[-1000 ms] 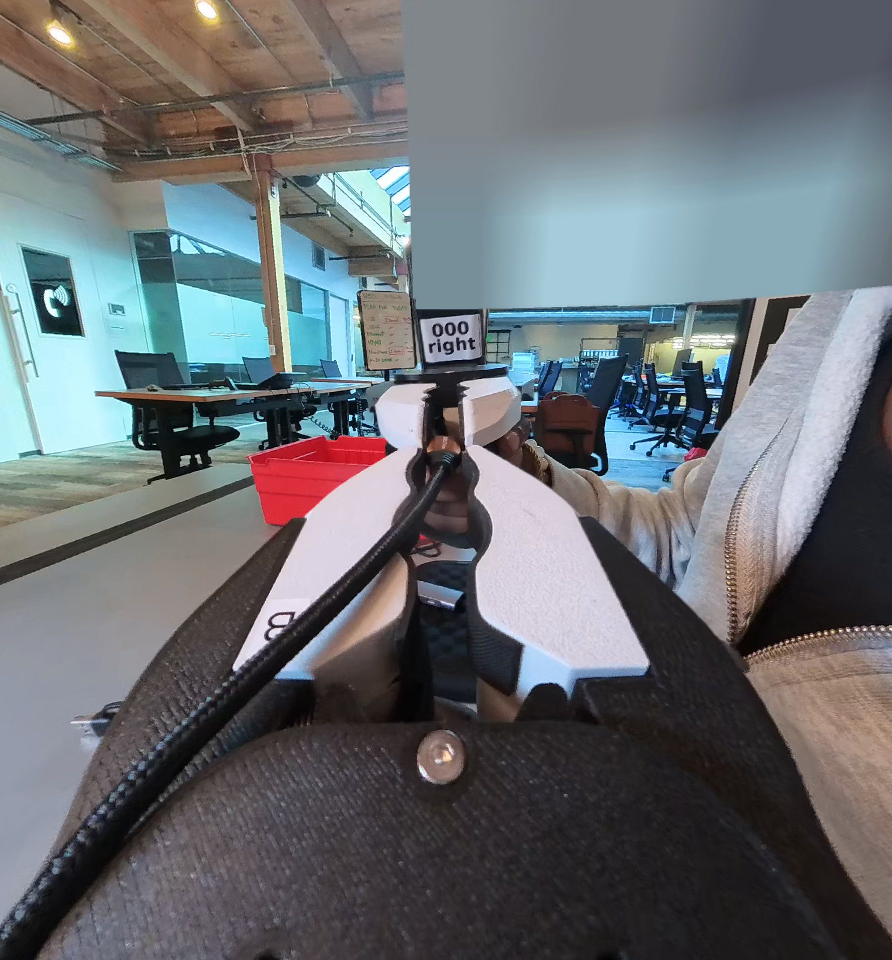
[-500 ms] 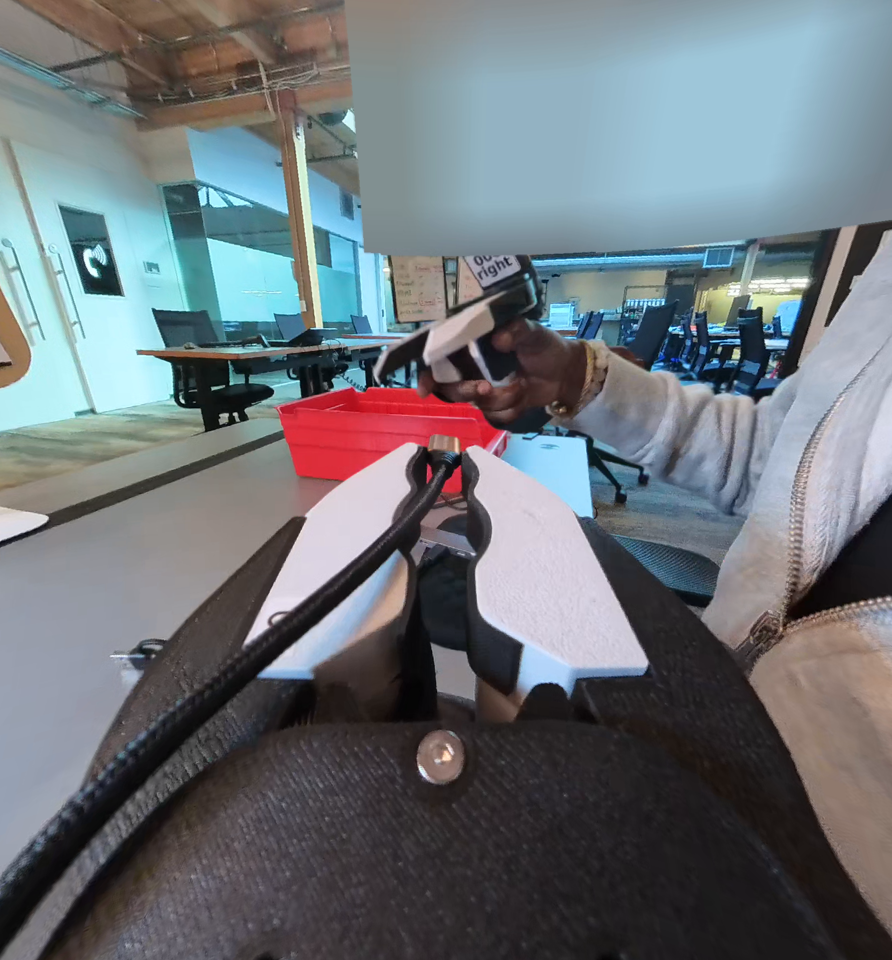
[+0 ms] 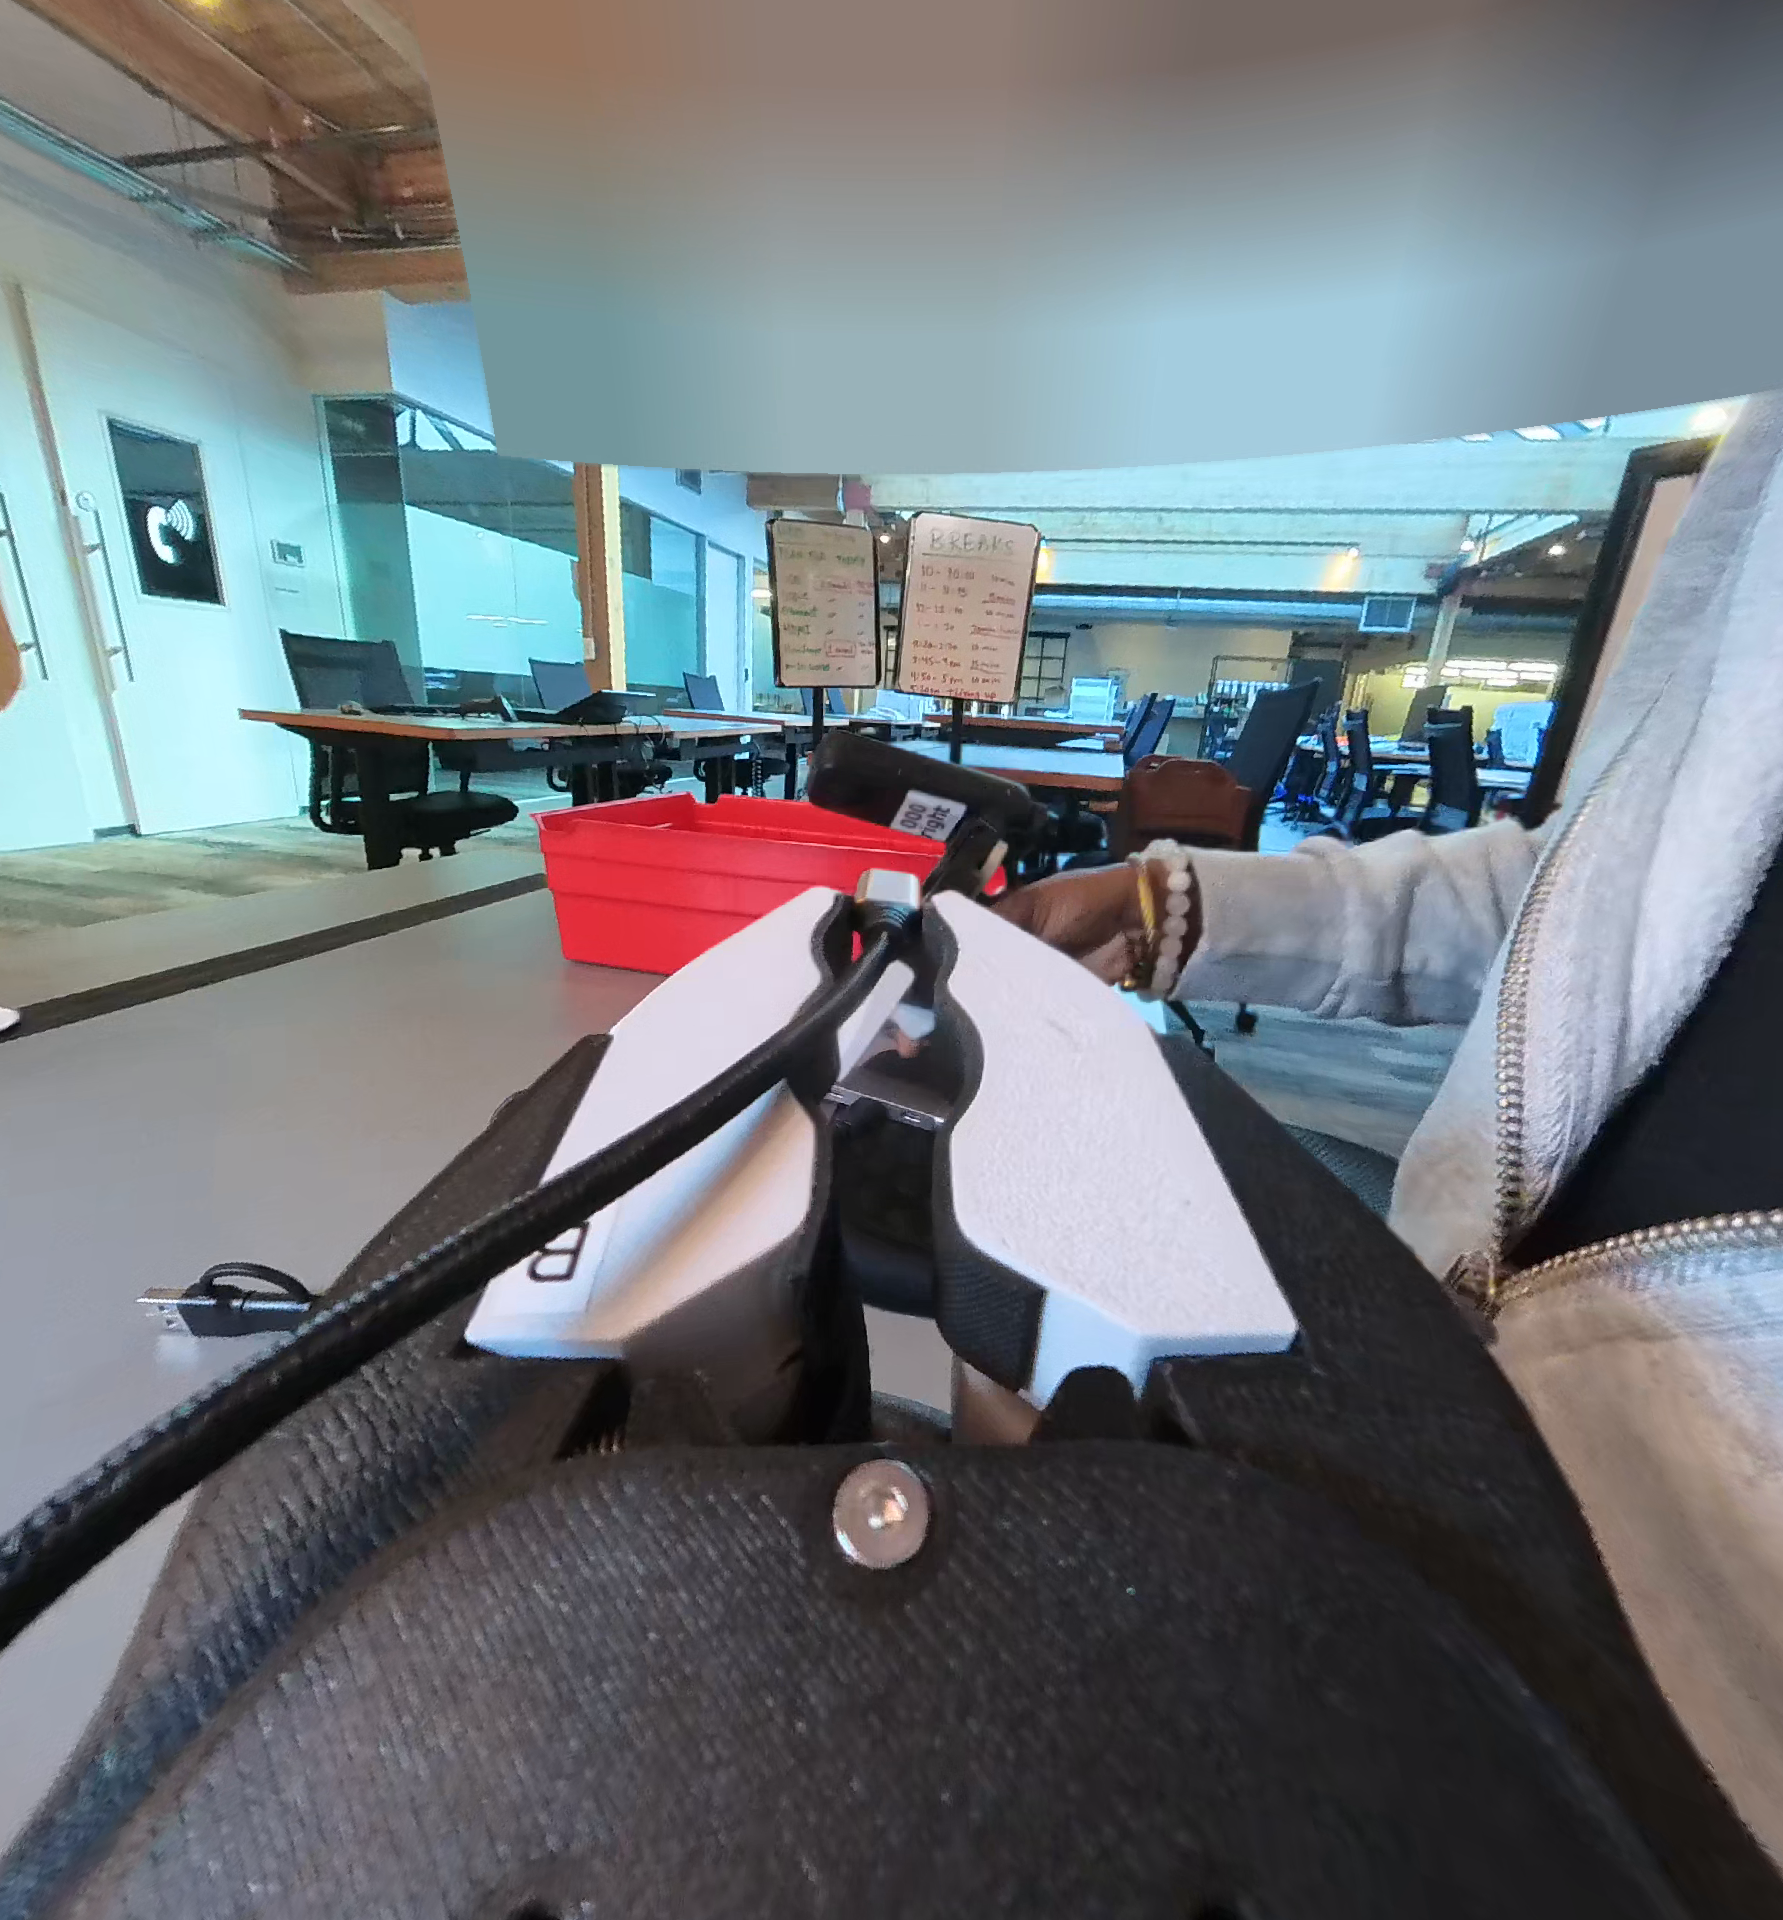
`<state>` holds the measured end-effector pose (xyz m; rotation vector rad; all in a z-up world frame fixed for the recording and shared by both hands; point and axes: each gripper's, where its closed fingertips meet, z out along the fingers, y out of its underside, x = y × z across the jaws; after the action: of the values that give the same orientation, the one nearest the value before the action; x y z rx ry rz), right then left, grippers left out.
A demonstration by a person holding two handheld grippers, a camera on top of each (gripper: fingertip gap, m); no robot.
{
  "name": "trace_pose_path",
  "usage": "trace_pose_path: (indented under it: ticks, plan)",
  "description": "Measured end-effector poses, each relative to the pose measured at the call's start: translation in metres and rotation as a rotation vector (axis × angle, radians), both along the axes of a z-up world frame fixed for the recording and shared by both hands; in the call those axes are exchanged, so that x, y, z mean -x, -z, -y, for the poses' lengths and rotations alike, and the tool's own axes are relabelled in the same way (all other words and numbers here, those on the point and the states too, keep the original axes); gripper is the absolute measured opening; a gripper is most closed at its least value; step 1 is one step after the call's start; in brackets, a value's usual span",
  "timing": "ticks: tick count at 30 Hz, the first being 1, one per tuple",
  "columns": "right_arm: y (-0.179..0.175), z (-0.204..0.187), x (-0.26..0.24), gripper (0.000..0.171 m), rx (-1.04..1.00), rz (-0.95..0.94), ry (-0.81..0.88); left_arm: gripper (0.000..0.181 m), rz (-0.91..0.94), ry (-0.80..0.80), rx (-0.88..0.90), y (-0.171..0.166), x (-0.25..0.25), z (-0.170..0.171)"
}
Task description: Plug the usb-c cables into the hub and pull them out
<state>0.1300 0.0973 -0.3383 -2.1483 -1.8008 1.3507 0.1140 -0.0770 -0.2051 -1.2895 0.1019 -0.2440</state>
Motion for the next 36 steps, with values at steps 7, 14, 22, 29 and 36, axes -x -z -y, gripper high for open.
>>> trace_pose_path:
  ticks: [7,14,22,29,36]
  plan:
    - [-0.046,0.035,0.014,0.011,0.092,-0.279,-0.108,0.013,0.043,-0.007,-0.018,-0.001,0.007,0.001]
    - [-0.087,0.065,-0.002,0.010,-0.723,-0.570,-0.421,0.014,0.020,-0.011,-0.043,-0.003,0.004,0.003]
    - [-0.055,0.049,-0.007,0.010,-0.433,-0.583,-0.314,0.014,-0.011,-0.017,-0.057,-0.003,0.001,0.005]
    - [-0.021,0.046,-0.013,0.010,-0.414,-0.413,-0.342,0.014,-0.011,-0.016,-0.042,-0.001,0.001,0.002]
    - [-0.115,0.051,0.031,0.008,0.746,-0.556,0.269,0.013,0.095,-0.176,0.003,0.001,0.023,-0.013]
